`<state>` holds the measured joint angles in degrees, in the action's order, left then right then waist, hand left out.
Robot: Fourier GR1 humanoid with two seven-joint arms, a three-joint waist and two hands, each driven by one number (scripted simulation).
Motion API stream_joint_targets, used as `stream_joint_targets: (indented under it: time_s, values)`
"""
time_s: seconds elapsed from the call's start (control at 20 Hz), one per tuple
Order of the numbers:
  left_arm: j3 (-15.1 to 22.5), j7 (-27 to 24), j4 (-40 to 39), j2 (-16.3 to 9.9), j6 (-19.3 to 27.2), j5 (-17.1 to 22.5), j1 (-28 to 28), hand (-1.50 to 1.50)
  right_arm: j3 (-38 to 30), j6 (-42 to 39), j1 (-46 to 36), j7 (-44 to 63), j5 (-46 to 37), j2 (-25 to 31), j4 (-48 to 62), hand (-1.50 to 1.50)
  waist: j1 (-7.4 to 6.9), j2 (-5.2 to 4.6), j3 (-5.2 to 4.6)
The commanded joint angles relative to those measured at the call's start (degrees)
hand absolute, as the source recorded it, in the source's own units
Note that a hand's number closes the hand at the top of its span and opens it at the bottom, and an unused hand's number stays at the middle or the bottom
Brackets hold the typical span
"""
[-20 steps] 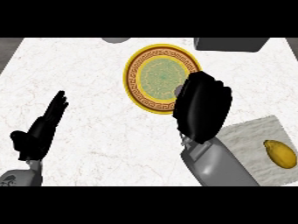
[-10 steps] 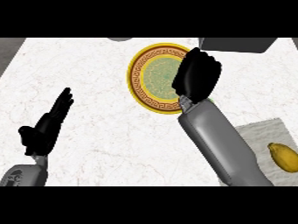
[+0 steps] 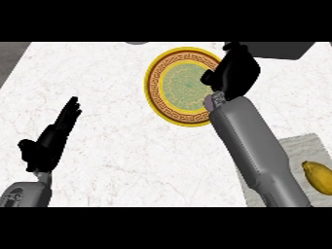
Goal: Pick the eggplant from the placemat and place it in the plate
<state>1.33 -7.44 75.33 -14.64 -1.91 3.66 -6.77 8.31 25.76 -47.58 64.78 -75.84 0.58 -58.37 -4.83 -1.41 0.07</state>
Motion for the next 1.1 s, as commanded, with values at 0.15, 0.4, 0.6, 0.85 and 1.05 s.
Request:
stream_joint_targets:
  time_s: [0.15,0.4,0.6,0.85,1.05]
  values:
    - [0.94,-1.16,-1.09,1.12,0.28,-1.0,-0.9,0.0,-4.58,20.14,-2.22,8.08,1.49,-0.55,5.1,-1.5,0.0,-0.13,0.01]
    - [-0.71,0.33,-1.05,-0.34,-0.8,0.5,-0.18,0.0,-6.73,32.17,-0.49,5.86,0.27,-0.56,2.03,-1.5,0.92,0.63,0.02]
    - [-0.47,0.51,-1.25,1.09,0.81,-0.01,0.01,0.0,-3.93,43.14,6.03,2.82,5.41,-0.56,-2.57,-1.5,1.89,1.14,0.08]
    - [-2.38,0.63,0.25,-0.48,0.74,0.71,2.05,0.0,4.62,49.49,18.98,3.88,4.2,-0.57,-10.99,-1.5,4.44,1.98,-0.03]
    - [-4.16,0.82,-1.25,-2.24,-1.72,2.22,1.35,0.0,14.02,54.04,29.91,4.36,2.13,-0.57,-15.98,-1.5,4.74,1.66,-0.07]
